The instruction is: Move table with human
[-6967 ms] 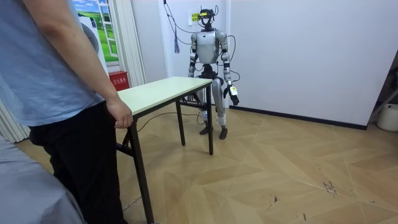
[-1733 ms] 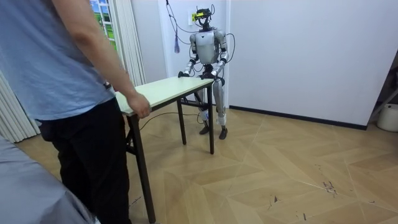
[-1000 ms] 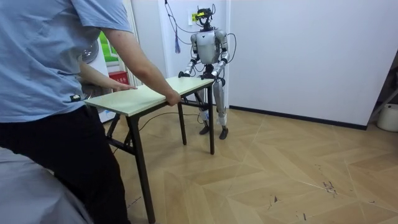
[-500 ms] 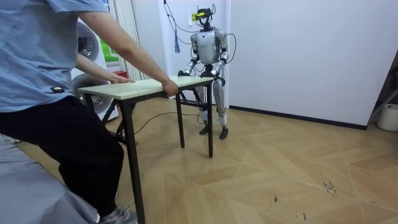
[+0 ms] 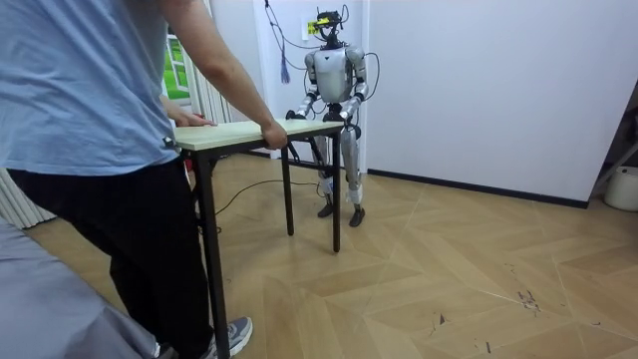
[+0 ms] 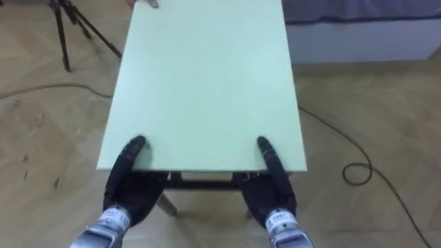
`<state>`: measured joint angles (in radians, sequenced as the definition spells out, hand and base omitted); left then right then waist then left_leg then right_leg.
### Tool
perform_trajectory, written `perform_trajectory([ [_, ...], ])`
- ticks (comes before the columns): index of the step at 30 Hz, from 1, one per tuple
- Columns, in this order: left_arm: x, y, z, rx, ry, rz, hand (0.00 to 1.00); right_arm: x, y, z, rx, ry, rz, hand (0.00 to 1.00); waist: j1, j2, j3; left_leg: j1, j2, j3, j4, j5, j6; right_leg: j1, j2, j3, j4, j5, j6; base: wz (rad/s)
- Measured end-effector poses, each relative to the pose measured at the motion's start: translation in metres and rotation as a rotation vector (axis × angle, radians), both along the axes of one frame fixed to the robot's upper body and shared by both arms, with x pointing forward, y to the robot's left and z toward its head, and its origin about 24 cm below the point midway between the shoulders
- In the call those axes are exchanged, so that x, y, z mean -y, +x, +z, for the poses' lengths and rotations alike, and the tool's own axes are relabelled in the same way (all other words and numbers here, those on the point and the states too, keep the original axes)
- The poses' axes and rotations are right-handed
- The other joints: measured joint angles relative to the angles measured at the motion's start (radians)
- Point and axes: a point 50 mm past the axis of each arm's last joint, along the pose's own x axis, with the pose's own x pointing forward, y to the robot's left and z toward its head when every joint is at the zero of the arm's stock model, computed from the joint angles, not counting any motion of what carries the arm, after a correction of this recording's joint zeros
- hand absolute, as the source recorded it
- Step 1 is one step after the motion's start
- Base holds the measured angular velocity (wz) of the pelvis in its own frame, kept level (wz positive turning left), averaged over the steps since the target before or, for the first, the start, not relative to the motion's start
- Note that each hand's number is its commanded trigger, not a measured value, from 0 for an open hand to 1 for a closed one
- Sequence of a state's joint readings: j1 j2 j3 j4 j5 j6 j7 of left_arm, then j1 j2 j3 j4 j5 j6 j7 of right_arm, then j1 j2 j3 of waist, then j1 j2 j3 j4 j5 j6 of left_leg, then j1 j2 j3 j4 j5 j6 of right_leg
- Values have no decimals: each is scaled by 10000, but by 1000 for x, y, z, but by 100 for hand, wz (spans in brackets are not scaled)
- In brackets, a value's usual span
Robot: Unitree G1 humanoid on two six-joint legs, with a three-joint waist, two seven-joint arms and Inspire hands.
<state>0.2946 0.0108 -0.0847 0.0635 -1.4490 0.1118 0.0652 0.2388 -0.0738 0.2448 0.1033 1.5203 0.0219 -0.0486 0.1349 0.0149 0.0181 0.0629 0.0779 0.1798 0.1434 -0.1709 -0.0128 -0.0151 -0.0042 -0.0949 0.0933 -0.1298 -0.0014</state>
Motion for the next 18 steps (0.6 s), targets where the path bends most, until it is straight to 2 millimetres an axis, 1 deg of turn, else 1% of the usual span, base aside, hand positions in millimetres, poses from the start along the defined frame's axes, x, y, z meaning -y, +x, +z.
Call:
perform_trajectory([
  [1,-1,-7,-1,-3,-132,216,100,-2,2,2,151,-190,240,100,-37,156,12,-141,16,-75,61,-149,-189,-183,-33,-556,118,680,-241,-53],
  [2,2,-9,-3,-83,-224,226,100,-2,0,2,157,-258,208,100,-172,252,-5,-158,32,-32,64,-187,-250,-163,-39,-674,203,680,-243,26],
  [3,6,-11,-4,-159,-274,116,100,1,-3,0,158,-304,65,100,-354,323,-13,-144,77,299,-2,-174,-279,-85,-39,-747,292,679,-242,61],
  [4,7,-12,-3,-120,-199,64,100,2,-4,-1,180,-293,0,100,-517,277,4,-109,132,663,-8,-156,-266,-47,-1,-703,324,653,-203,54],
  [5,7,-11,-2,-87,-171,57,100,3,-4,-1,195,-314,-23,100,-586,236,12,-64,144,719,-46,-158,-251,-50,16,-719,335,628,-171,30],
  [6,8,-11,-2,-45,-119,26,100,4,-5,-1,213,-364,-100,100,-546,119,23,-41,141,725,-72,-157,-251,-70,25,-735,351,603,-147,0],
  [7,9,-11,-2,-59,-104,-11,100,4,-6,-2,201,-412,-132,100,-457,64,10,2,127,721,-69,-157,-250,-97,26,-807,399,601,-144,-15],
  [9,9,-12,-3,-92,-111,-21,100,5,-6,-2,201,-434,-128,100,-454,61,13,28,99,721,-68,-160,-246,-95,-1,-997,435,601,-144,-12],
  [11,9,-12,-2,-53,88,38,100,4,-6,-2,195,-393,-112,100,-459,51,20,24,89,726,-68,-165,-236,-108,-3,-1008,435,601,-144,-4],
  [12,9,-12,-2,-27,157,103,100,2,-6,-2,192,-339,-107,100,-490,45,23,18,34,725,-68,-170,-228,-116,4,-1009,431,601,-144,0],
  [15,11,-11,-2,-24,178,139,100,2,-6,-2,207,-348,-170,100,-507,30,34,4,-40,725,-66,-173,-222,-127,-60,-1010,433,452,-242,0],
  [18,13,-12,-2,-20,246,205,100,1,-8,-2,185,-356,-205,100,-469,-18,68,-15,-14,775,-42,-158,-199,-205,-37,-1003,517,418,-290,-3],
])
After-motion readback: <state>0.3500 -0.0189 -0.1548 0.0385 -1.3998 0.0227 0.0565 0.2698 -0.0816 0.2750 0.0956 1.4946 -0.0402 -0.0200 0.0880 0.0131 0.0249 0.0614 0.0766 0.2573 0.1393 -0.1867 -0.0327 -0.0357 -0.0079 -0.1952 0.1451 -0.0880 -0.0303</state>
